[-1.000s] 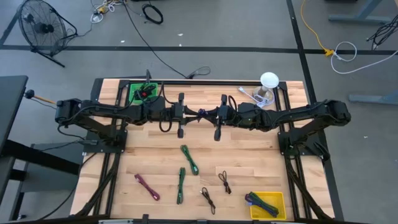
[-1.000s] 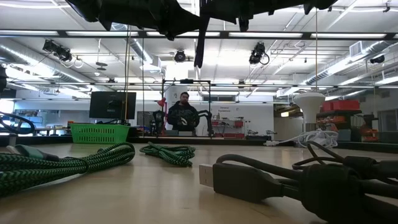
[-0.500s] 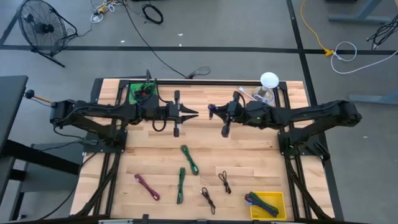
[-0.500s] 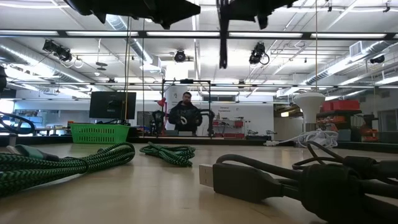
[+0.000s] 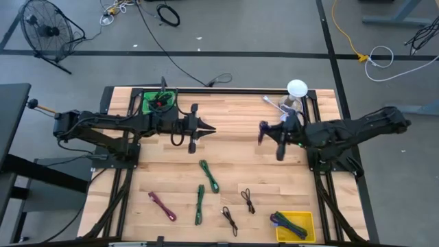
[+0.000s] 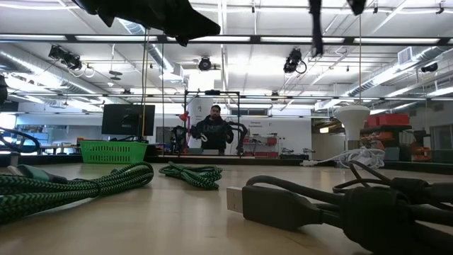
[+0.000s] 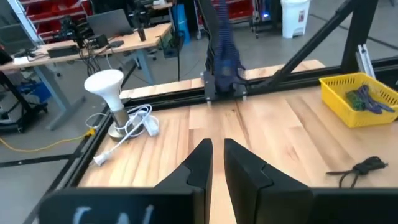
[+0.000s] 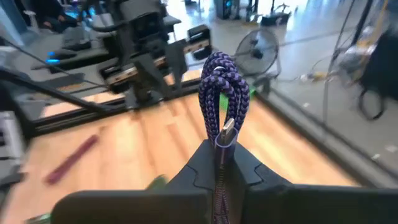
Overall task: Pick & Place USB Port
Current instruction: Put the blue charger cable into the yellow bin, then put the green charger cable into the yellow bin
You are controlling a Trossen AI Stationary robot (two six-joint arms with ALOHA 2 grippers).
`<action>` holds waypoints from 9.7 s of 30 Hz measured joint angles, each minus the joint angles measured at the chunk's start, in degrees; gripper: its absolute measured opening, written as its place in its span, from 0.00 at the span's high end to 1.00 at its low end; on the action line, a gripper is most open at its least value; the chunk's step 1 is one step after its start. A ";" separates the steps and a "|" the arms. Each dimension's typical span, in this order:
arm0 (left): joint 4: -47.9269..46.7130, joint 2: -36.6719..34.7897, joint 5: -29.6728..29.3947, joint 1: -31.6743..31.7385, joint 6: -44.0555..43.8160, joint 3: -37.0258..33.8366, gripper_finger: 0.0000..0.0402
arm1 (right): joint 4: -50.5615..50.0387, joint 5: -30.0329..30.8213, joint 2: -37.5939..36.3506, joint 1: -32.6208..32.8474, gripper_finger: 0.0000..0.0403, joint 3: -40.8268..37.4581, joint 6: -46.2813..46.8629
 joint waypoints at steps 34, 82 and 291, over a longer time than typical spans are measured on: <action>-0.46 -0.01 -4.08 -10.54 -14.15 0.00 0.89 | -1.74 38.40 23.47 53.91 0.98 11.31 21.32; -1.36 0.00 -12.57 -18.75 -16.93 0.00 0.89 | -26.38 -5.28 36.14 53.20 0.98 12.66 68.55; 7.61 8.27 -19.59 -21.59 -6.71 6.19 0.84 | 25.10 5.21 25.57 6.29 1.00 7.85 -13.29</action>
